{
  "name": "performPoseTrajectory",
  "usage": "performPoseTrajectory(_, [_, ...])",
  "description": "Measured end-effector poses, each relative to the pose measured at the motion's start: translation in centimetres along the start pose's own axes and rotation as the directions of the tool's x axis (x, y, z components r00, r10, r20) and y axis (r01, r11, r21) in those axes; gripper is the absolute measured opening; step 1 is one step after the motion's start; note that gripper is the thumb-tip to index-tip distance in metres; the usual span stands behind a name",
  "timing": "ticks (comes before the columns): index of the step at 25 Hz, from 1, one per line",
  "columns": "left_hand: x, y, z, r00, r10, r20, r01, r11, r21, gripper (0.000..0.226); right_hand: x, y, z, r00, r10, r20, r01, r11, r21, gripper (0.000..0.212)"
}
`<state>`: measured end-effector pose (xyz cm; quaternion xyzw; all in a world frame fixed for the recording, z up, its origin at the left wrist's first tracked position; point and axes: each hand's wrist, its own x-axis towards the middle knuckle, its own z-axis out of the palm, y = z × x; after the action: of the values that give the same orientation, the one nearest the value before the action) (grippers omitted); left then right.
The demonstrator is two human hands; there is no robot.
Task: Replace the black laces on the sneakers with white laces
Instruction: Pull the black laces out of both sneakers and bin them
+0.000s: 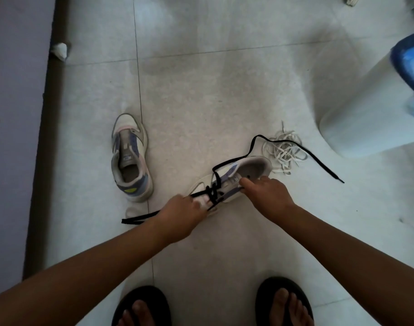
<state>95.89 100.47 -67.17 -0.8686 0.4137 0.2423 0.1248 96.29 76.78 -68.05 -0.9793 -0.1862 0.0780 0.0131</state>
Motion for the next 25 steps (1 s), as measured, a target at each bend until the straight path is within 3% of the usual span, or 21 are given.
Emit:
performPoseTrajectory(3, [-4.9, -0.7, 3.4, 0.942, 0.110, 0.316, -0.098, 0.994, -0.053, 0.025, 0.1, -0.2, 0.4, 0.999, 0.020, 0.032, -0.021, 1.000, 0.007, 0.025])
performPoseTrajectory(5, [-6.7, -0.6, 4.5, 0.951, 0.186, 0.245, -0.184, 0.982, -0.031, 0.019, 0.2, 0.0, 0.3, 0.999, 0.045, -0.007, -0.045, 0.998, 0.046, 0.024])
performPoseTrajectory(7, [-6.8, -0.9, 4.4, 0.987, 0.155, 0.037, -0.154, 0.988, -0.034, 0.034, 0.4, 0.1, 0.3, 0.998, 0.068, -0.001, -0.067, 0.996, 0.061, 0.024])
performPoseTrajectory(9, [-5.1, -1.0, 2.8, 0.982, 0.042, -0.184, -0.071, 0.985, -0.154, 0.037, 0.4, 0.1, 0.6, 0.997, 0.060, 0.041, -0.063, 0.996, 0.071, 0.025])
performPoseTrajectory(11, [-2.5, -1.1, 0.8, 0.955, -0.097, -0.282, 0.005, 0.950, -0.311, 0.032, 0.1, 0.5, 0.6, 0.997, 0.038, 0.073, -0.043, 0.997, 0.069, 0.024])
performPoseTrajectory(14, [1.8, -1.5, -0.4, 0.908, -0.274, -0.316, 0.106, 0.882, -0.459, 0.033, 0.3, 2.1, 0.1, 0.997, 0.063, 0.040, -0.067, 0.992, 0.107, 0.026])
performPoseTrajectory(18, [4.9, -1.1, -1.8, 0.944, -0.223, -0.244, 0.060, 0.842, -0.537, 0.036, 1.1, 2.5, -0.7, 0.992, 0.115, 0.045, -0.121, 0.983, 0.140, 0.029])
performPoseTrajectory(23, [5.5, -0.4, -2.2, 0.952, -0.209, -0.225, 0.023, 0.781, -0.624, 0.038, 0.1, -1.5, -1.2, 0.975, 0.133, -0.177, -0.095, 0.973, 0.209, 0.013])
performPoseTrajectory(25, [5.9, -0.6, -2.4, 0.941, -0.251, -0.226, 0.051, 0.767, -0.640, 0.043, 0.1, -2.7, -0.8, 0.985, 0.157, -0.066, -0.138, 0.964, 0.228, 0.016])
